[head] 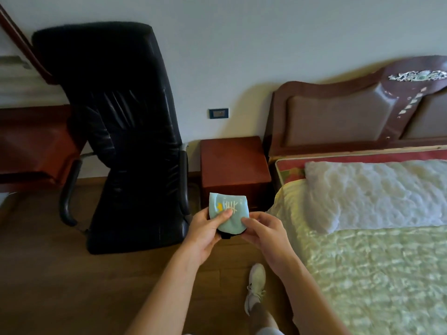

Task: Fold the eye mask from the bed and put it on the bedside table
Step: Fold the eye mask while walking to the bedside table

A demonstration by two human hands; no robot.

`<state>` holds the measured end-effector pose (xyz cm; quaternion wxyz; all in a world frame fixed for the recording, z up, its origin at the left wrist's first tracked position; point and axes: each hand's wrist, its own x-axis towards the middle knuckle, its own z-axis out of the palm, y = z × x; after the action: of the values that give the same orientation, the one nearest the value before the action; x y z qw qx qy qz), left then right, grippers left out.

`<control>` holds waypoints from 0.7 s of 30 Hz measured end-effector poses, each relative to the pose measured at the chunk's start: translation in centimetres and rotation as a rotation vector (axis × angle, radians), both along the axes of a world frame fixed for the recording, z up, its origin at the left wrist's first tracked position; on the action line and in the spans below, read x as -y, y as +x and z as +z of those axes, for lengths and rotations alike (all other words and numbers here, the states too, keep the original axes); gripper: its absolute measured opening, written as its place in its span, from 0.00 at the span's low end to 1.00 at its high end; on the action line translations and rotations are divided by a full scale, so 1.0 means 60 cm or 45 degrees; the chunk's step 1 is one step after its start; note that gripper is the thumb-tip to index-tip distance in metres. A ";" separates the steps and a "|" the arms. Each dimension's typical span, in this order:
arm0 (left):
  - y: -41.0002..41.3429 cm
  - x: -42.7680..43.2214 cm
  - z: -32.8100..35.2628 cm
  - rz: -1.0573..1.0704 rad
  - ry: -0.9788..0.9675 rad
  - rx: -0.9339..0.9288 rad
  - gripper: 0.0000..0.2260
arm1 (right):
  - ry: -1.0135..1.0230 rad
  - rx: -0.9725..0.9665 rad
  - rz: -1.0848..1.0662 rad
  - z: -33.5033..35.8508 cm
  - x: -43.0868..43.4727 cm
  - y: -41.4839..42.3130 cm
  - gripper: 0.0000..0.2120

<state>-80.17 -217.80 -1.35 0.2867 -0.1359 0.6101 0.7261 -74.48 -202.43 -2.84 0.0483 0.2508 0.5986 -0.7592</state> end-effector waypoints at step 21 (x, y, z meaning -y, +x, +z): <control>-0.527 -0.222 -0.032 0.262 0.054 0.151 0.14 | -0.015 0.130 0.168 -0.032 -0.233 -0.572 0.08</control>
<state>-111.78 -204.50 -3.26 0.2490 -0.2346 0.5593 0.7551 -108.80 -188.46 -4.74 0.1302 0.2487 0.6062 -0.7441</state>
